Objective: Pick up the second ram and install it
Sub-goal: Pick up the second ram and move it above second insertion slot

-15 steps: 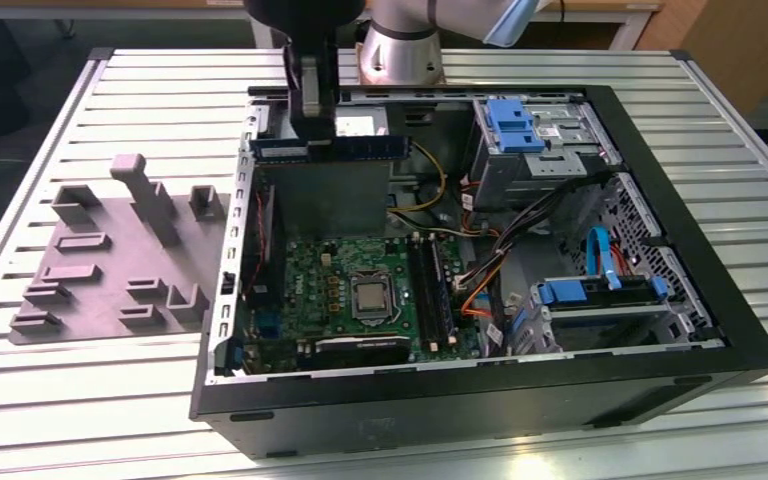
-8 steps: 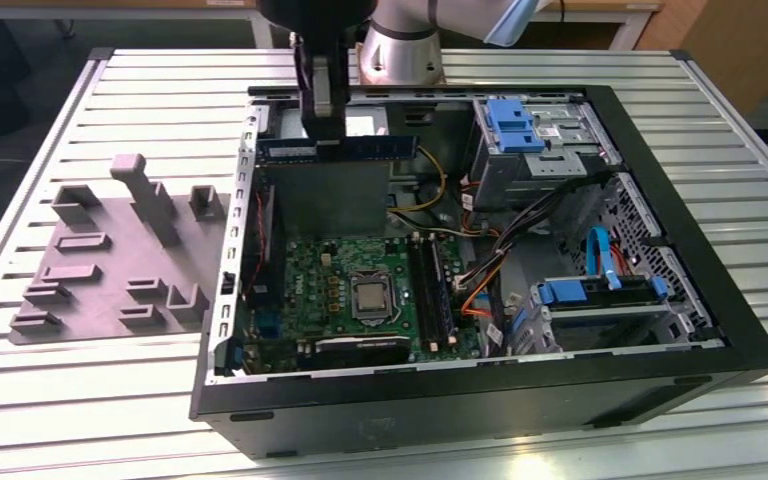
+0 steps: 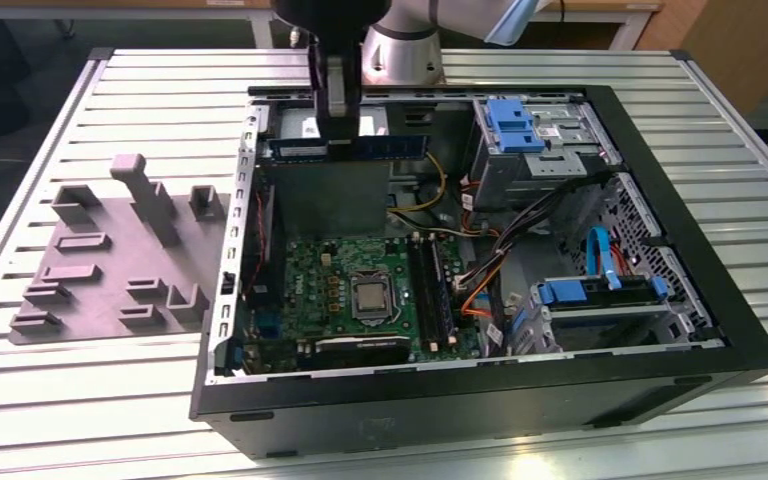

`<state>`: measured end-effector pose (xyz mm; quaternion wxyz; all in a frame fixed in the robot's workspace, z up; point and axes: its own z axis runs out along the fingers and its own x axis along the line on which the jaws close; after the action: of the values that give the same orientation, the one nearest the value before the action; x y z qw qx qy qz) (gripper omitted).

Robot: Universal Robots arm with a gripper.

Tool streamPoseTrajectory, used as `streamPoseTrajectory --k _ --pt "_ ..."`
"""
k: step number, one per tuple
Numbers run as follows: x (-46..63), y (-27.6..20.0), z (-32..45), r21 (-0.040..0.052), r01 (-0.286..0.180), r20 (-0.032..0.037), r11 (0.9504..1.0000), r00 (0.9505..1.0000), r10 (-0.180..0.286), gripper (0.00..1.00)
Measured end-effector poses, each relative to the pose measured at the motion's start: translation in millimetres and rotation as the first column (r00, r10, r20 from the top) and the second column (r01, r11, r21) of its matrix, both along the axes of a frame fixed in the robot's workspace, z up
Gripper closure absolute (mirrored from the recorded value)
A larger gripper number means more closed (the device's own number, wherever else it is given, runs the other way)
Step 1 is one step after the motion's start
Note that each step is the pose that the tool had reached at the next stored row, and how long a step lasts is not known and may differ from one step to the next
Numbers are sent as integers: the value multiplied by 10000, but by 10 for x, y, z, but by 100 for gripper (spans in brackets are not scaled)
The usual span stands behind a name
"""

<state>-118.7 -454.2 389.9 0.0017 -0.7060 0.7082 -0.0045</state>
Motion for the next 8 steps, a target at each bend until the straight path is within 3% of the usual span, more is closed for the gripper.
streamPoseTrajectory --k 8 --pt "88 0 0 1 0 0 10000 10000 0 86"
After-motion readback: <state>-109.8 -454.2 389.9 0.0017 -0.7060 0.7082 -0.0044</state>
